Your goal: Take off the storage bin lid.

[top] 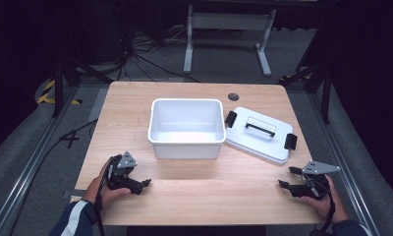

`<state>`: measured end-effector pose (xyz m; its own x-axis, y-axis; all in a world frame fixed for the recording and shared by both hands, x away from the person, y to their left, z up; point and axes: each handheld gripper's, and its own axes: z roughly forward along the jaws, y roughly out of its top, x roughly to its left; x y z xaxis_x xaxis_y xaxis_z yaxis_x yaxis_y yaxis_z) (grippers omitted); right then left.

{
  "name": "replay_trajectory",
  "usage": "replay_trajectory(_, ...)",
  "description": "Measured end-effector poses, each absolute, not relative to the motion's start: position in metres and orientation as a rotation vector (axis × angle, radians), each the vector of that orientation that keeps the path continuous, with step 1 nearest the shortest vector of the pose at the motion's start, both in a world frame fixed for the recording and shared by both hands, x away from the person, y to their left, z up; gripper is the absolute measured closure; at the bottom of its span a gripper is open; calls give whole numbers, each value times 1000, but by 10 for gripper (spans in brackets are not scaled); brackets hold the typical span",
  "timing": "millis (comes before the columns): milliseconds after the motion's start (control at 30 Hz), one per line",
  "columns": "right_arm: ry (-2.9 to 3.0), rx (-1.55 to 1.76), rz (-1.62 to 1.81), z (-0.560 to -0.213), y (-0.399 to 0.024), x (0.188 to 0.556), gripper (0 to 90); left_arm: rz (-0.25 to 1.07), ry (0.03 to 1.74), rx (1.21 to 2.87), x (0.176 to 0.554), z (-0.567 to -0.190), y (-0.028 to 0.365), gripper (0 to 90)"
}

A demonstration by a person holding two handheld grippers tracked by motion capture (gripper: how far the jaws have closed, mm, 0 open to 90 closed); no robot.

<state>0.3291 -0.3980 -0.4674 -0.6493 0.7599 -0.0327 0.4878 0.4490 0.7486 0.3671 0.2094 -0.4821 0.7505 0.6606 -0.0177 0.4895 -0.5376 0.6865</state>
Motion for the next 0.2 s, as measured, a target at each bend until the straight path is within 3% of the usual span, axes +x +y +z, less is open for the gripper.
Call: replay_trajectory(200,2340,1058,1033,-467,-398,329,265,316,852,2255,368,-482,209,1)
